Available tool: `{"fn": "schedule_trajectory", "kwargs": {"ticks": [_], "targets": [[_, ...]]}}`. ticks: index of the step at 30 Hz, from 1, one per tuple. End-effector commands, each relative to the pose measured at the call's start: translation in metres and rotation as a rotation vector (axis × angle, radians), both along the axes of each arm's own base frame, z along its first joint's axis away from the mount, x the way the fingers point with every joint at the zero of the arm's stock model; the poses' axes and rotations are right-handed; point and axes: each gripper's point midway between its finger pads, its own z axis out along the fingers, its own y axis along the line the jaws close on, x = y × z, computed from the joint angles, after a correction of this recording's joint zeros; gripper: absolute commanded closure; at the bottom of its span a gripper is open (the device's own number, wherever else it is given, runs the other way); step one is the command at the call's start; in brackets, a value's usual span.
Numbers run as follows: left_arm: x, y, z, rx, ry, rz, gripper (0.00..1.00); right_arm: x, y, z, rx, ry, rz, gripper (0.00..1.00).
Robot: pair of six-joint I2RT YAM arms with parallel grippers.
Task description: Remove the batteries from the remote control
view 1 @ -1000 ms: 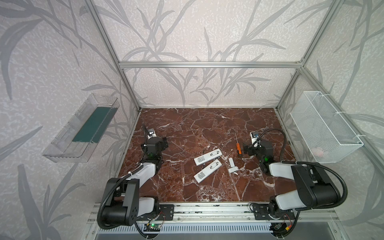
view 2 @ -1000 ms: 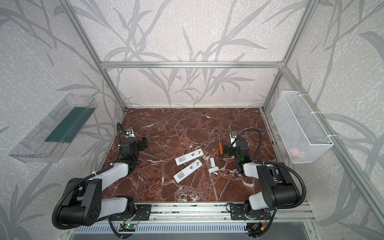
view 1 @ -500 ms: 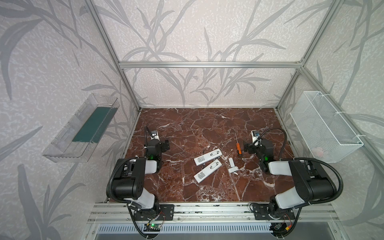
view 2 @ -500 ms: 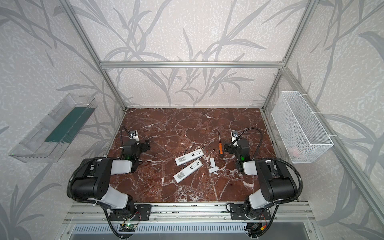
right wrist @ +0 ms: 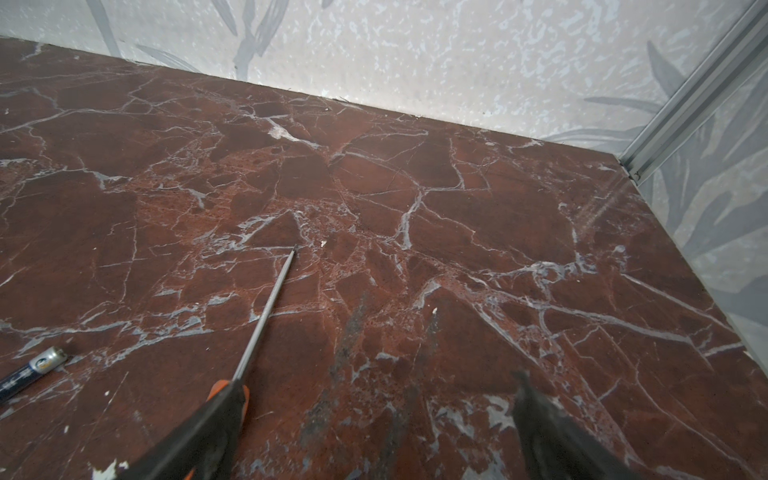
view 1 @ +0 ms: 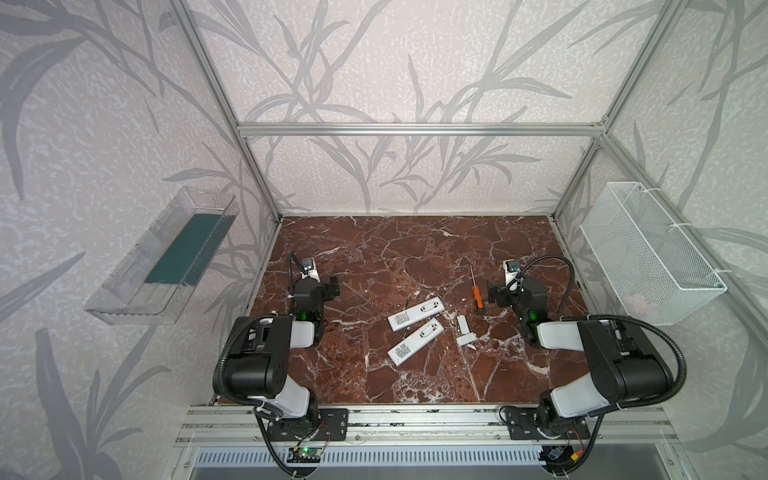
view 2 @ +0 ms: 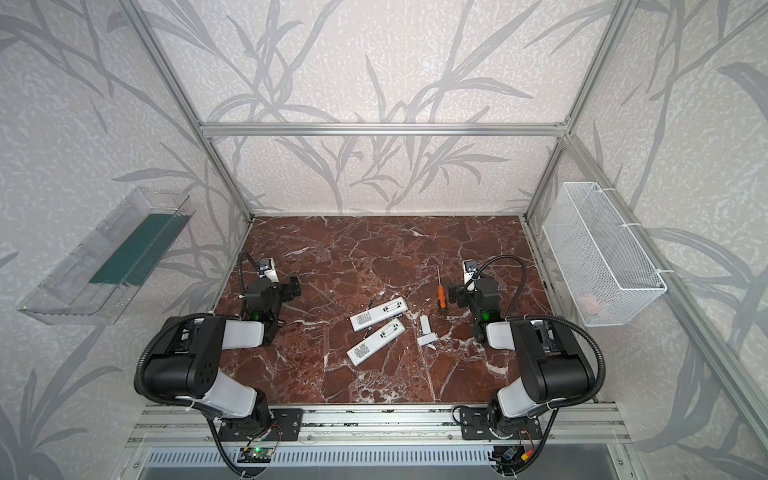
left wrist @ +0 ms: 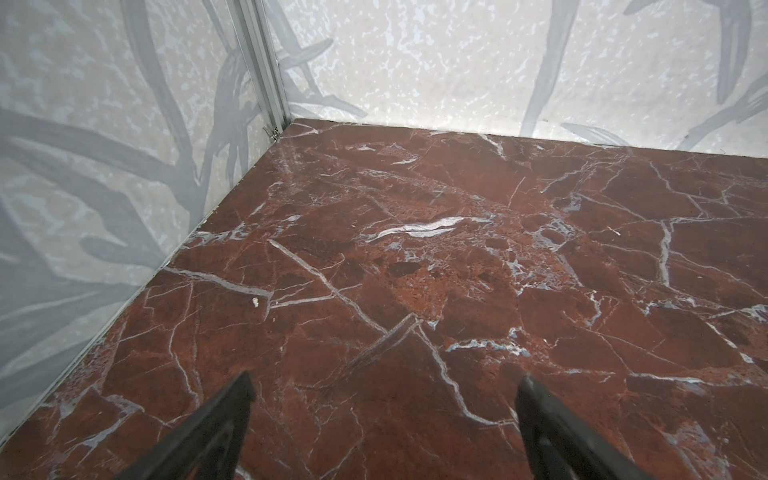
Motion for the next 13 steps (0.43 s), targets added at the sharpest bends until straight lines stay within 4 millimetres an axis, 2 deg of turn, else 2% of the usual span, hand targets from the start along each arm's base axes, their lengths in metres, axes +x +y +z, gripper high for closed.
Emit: {"fn": "schedule_trajectory", "kwargs": {"ticks": [1,13], "targets": [[-0.0016,0.0018,-0.0002,0.028,-0.008,0.008,0.01,0.0046,-0.0029,0.0038,0.000,-0.011,-0.016,0.01],[-0.0014,0.0015,0.0001,0.027,-0.008,0.008,0.01,0.0055,-0.0027,0.0025,0.005,-0.003,-0.013,0.01]]}}
